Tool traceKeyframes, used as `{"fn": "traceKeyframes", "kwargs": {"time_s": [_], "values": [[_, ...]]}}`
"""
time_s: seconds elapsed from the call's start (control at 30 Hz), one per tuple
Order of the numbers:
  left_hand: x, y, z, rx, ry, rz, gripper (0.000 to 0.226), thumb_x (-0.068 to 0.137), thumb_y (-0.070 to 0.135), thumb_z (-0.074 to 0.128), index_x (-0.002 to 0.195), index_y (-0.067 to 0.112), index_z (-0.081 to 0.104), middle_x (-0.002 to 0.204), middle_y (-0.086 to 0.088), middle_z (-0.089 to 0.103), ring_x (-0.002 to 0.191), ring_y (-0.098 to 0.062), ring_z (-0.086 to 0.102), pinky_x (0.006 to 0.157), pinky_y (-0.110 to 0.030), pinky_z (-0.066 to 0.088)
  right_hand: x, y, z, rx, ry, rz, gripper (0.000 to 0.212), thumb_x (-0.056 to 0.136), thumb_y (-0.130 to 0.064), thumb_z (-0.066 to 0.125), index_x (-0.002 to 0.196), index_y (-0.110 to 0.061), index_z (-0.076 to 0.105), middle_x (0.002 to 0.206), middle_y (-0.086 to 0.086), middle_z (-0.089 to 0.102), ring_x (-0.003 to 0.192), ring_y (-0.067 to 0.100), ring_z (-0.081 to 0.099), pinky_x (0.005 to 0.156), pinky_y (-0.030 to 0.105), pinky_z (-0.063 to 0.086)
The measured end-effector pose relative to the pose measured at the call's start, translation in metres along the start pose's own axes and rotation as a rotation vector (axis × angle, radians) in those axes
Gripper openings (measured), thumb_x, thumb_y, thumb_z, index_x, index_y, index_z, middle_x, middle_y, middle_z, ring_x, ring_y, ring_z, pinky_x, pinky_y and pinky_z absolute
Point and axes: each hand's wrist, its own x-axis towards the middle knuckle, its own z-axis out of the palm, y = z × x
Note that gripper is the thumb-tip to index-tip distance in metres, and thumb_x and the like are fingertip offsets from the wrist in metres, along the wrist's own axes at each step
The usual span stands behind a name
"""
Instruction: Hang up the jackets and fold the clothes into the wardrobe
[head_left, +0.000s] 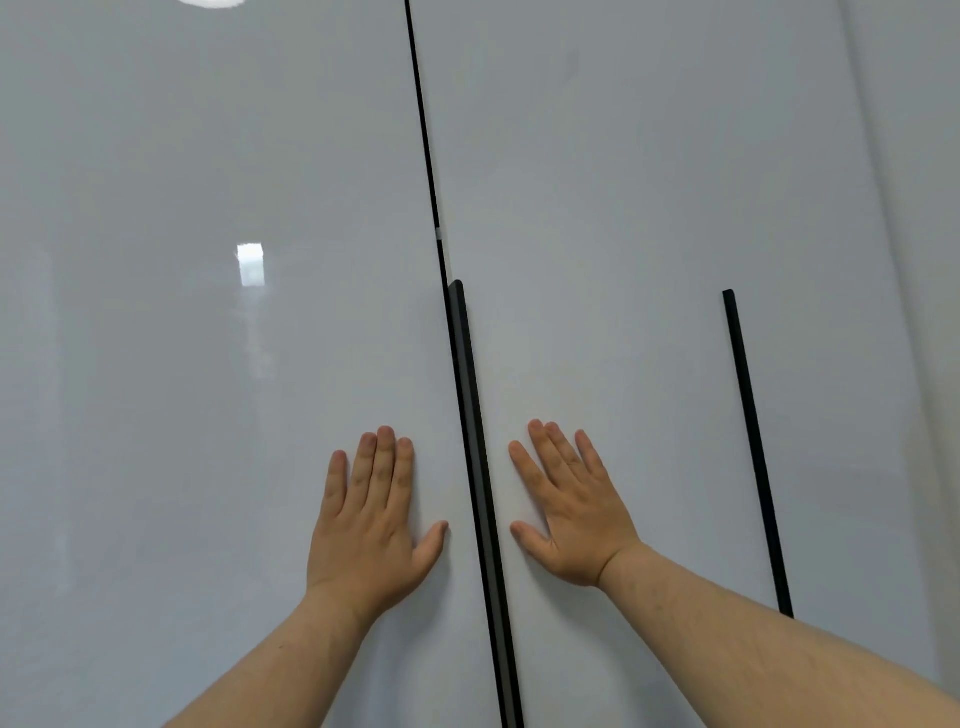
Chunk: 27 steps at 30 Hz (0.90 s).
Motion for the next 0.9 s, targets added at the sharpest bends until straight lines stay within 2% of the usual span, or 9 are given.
{"fn": "traceKeyframes", "kwargs": {"time_s": [0.17,0.53,0.73,0.8,0.9], "values": [[0.000,0.000,0.002,-0.003,0.016,0.003,0.095,0.083,0.063,0.039,0.153,0.004,0.013,0.162,-0.017,0.008,0.150,-0.031,0.008,0.120,-0.053,0.009,-0.001,0.000,0.007,0.006,-0.036,0.016,0.089,0.087,-0.057,0.043,0.158,-0.018,0.006,0.165,0.011,0.005,0.153,0.027,0.004,0.118,0.050,0.011],[0.000,0.001,0.002,0.011,0.014,-0.004,0.093,0.083,0.062,0.040,0.152,0.002,0.021,0.162,-0.018,0.009,0.150,-0.031,0.008,0.120,-0.053,0.010,-0.007,-0.003,0.021,0.032,-0.030,0.069,0.085,0.088,-0.052,0.044,0.158,-0.017,0.009,0.165,0.010,0.006,0.152,0.028,0.006,0.119,0.049,0.011],[-0.006,0.007,-0.002,-0.043,-0.011,-0.034,0.089,0.084,0.056,0.039,0.152,0.002,0.021,0.162,-0.018,0.012,0.150,-0.031,0.009,0.119,-0.051,0.011,-0.017,-0.009,0.025,0.067,-0.050,0.123,0.082,0.091,-0.048,0.041,0.158,-0.018,0.005,0.166,0.009,0.003,0.153,0.027,0.004,0.119,0.047,0.009],[-0.010,0.012,-0.007,-0.076,-0.021,-0.051,0.087,0.083,0.052,0.041,0.152,0.001,0.022,0.161,-0.019,0.013,0.150,-0.032,0.011,0.118,-0.051,0.011,-0.020,-0.013,0.024,0.094,-0.086,0.152,0.081,0.091,-0.047,0.038,0.158,-0.019,0.000,0.166,0.006,-0.003,0.153,0.024,-0.002,0.120,0.044,0.003],[-0.015,0.020,-0.010,-0.106,-0.030,-0.072,0.085,0.080,0.045,0.044,0.150,0.001,0.026,0.159,-0.021,0.020,0.148,-0.035,0.018,0.116,-0.050,0.013,-0.024,-0.018,0.023,0.136,-0.154,0.204,0.080,0.093,-0.046,0.028,0.151,-0.026,-0.024,0.160,-0.002,-0.029,0.148,0.016,-0.026,0.120,0.038,-0.014]]}}
